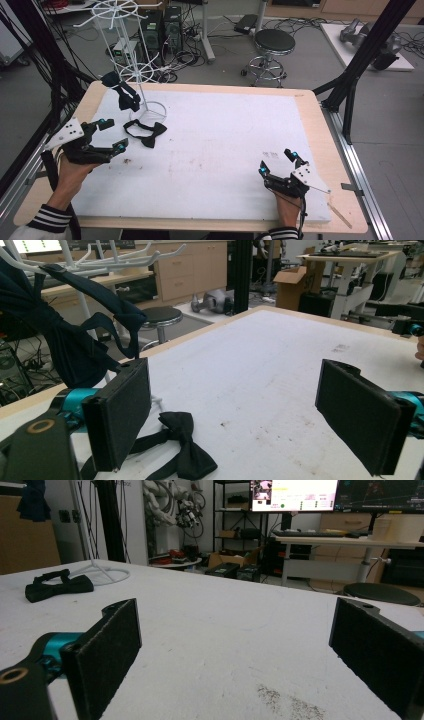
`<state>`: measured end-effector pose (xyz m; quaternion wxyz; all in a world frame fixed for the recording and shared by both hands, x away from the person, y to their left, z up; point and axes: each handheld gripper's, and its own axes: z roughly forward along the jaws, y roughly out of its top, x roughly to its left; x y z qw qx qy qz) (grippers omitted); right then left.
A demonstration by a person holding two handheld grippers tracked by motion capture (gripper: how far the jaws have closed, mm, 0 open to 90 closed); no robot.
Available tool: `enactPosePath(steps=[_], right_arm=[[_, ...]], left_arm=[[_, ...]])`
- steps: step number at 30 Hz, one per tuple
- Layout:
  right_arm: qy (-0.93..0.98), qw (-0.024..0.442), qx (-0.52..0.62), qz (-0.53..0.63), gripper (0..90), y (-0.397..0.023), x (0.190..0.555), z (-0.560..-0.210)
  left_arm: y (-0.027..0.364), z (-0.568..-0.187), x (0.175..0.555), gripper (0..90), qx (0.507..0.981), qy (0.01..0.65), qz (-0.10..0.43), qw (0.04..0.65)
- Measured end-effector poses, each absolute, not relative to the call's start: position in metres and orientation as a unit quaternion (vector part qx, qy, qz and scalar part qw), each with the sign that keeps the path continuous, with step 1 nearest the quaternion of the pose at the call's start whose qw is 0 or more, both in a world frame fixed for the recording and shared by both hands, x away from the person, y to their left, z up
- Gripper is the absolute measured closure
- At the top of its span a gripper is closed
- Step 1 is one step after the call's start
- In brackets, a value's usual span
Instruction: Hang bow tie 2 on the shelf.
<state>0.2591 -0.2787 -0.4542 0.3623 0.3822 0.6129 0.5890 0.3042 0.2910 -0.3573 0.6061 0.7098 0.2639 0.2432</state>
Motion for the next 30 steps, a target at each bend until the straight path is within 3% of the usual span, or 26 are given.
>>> enactPosePath(steps=[19,30], right_arm=[[0.613,0.36,0.384,0.589,5.8,-0.278,0.259,-0.454],[0.613,0.361,0.384,0.589,5.8,-0.279,0.259,-0.454]], left_arm=[[0.282,-0.359,0.315,15.2,0.739,0.273,0.238,0.567],[0.263,-0.365,0.336,15.3,0.779,0.295,0.224,0.505]])
